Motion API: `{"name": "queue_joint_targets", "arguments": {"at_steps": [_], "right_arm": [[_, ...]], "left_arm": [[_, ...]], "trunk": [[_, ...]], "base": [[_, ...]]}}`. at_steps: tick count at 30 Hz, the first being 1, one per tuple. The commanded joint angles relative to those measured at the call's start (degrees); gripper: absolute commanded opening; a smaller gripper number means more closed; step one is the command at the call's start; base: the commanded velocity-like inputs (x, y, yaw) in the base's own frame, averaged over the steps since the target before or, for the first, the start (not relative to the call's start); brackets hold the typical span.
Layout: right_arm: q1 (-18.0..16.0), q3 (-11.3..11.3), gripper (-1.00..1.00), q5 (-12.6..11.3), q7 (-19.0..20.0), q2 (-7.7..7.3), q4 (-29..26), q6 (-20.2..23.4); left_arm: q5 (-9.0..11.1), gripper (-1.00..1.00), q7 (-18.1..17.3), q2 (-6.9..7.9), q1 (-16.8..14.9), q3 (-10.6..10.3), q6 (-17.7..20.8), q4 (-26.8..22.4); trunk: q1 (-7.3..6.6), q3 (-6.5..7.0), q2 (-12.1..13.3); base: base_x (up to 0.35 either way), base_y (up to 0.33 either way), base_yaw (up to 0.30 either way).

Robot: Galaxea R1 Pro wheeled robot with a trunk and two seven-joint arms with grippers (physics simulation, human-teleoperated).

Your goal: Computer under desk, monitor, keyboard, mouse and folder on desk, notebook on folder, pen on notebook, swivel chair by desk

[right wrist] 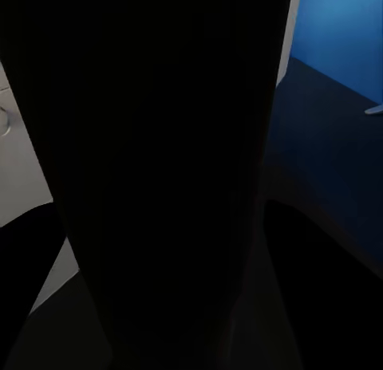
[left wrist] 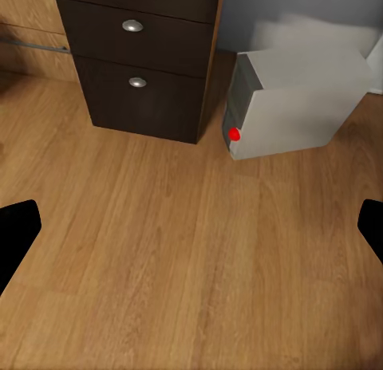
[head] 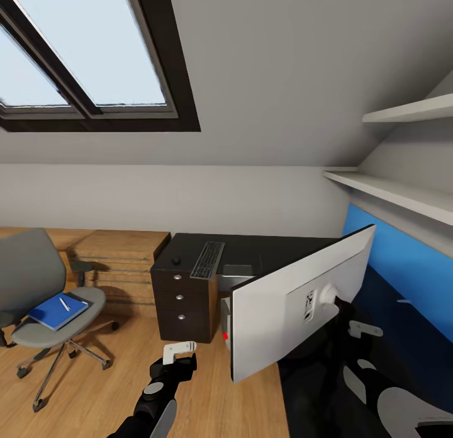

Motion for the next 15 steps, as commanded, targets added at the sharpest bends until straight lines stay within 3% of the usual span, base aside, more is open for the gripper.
{"name": "queue_joint_targets", "arguments": {"at_steps": [1,7,15], "right_arm": [[0.0,1.1,-1.00,-0.4,-0.3,-0.02,0.1,-0.1],[0.0,1.1,-1.00,-0.2,-0.3,0.02,0.1,-0.1],[0.0,1.1,-1.00,-0.2,-0.2,0.02,0.1,-0.1]], "left_arm": [[0.5,1.00,0.5,0.04,0.0,-0.1,0.1,-0.1],[0.6,1.00,0.5,0.12,0.0,0.0,0.2,-0.1],[0.5,1.00,0.5,0.19,0.0,0.0,0.2,-0.1]], "trunk": [[0.02,-0.04,0.0],[0.02,-0.04,0.0],[0.02,-0.04,0.0]], "base": [[0.000,0.000,0.000],[-0.287,-0.069,0.000],[-0.289,-0.202,0.000]]}}
